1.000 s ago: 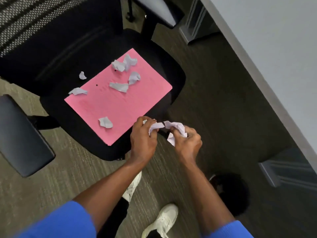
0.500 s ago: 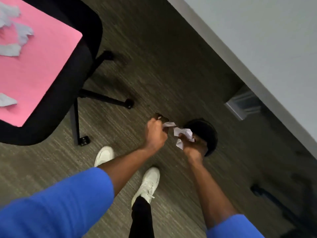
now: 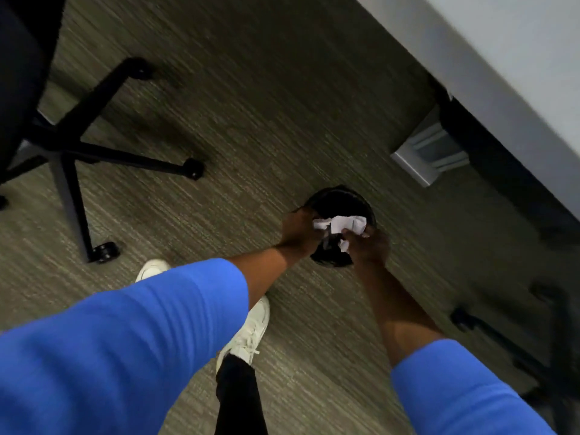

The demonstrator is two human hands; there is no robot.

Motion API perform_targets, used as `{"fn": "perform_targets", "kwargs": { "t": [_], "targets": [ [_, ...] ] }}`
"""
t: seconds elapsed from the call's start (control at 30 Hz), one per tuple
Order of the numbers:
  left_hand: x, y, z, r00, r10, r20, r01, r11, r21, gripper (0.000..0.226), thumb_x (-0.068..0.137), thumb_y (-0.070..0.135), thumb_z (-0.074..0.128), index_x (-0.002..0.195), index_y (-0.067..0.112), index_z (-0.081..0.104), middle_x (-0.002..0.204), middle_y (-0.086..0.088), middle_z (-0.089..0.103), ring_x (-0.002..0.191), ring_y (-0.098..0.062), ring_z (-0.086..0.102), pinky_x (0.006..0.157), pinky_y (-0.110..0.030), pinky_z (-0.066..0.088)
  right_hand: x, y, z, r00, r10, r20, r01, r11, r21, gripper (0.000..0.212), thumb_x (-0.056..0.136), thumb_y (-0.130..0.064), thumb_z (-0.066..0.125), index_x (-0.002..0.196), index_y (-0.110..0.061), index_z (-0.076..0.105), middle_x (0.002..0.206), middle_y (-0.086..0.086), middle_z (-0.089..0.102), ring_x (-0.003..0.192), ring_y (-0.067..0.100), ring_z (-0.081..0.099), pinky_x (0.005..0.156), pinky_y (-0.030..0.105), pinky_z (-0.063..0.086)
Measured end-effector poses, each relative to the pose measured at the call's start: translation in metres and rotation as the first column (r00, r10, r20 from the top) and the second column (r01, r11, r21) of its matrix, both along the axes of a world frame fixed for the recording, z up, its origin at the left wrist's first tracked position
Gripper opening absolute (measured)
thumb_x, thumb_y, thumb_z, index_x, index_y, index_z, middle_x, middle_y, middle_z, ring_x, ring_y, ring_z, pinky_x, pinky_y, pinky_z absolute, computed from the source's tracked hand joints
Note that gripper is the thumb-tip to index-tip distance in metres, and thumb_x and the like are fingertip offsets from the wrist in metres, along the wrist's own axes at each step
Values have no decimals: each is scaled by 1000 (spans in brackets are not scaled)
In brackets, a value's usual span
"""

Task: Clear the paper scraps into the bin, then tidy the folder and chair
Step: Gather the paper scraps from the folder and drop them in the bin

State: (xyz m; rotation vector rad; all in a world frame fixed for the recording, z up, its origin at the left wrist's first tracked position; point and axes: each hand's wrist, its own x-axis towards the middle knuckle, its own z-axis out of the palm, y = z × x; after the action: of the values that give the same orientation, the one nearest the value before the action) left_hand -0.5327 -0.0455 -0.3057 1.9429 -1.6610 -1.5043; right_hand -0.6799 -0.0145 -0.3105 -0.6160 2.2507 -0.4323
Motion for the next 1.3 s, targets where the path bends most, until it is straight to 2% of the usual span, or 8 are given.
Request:
{"fn": "perform_targets", "kwargs": {
  "t": [0.1,0.23,0.33,0.57,0.8,0.93,1.07,1.3],
  "targets": [
    [-13,-5,-15,994,-103,-25,105,990,90,60,85,32,89,134,3,70,136,-18,72,128,-33,68,101,-36,50,-15,-7,-15,998,18,63,-19,1000,14,38,91,-17,79,127,-8,73,128,19,73,115,38,71,93,38,57],
    [-19,-12,-24,978,-190,-80,197,978,77,73,87,22,87,150,4,55,149,-18,63,140,-34,60,112,-37,46,-26,-12,-26,972,-68,225,67,998,12,53,90,-5,72,140,-10,59,130,20,70,92,27,74,86,40,65],
    [-12,-17,-23,942,-335,0,332,933,137,87,86,28,86,158,5,43,157,-17,53,147,-34,52,116,-38,47,-21,-17,-29,991,-43,125,35,997,62,60,87,-8,76,144,-10,56,143,21,62,124,41,65,104,56,56],
    [34,-19,1,932,-361,36,354,928,119,47,92,29,79,132,4,70,137,-19,70,129,-35,66,104,-41,54,28,-22,0,993,116,23,-115,993,-20,53,86,-15,79,136,-8,64,133,17,69,122,38,66,101,54,57],
    [112,-28,56,978,-175,114,170,984,55,35,100,31,68,126,8,76,133,-14,75,126,-31,70,102,-36,56,116,-54,51,959,281,-24,-280,939,-199,46,88,-12,76,132,-14,64,120,9,74,107,30,72,97,46,57],
    [167,-32,93,993,48,110,-51,998,28,19,99,21,72,112,11,80,111,-9,79,104,-25,77,91,-30,62,173,-87,83,934,356,31,-327,887,-327,49,86,-6,78,131,-17,64,115,7,71,93,18,67,94,46,59],
    [242,-40,134,947,288,144,-281,957,-69,11,96,34,76,101,24,78,96,7,79,88,-9,73,86,-33,64,242,-121,125,888,449,98,-370,825,-428,53,87,-11,82,133,-25,60,117,-5,68,92,2,66,92,40,59],
    [382,-49,197,768,518,377,-437,853,-285,21,95,51,68,93,30,69,91,10,73,92,-21,73,76,-40,60,362,-160,205,745,667,8,-577,650,-495,58,86,-35,84,137,-37,57,122,-12,66,102,2,69,92,36,60]
  ]
}}
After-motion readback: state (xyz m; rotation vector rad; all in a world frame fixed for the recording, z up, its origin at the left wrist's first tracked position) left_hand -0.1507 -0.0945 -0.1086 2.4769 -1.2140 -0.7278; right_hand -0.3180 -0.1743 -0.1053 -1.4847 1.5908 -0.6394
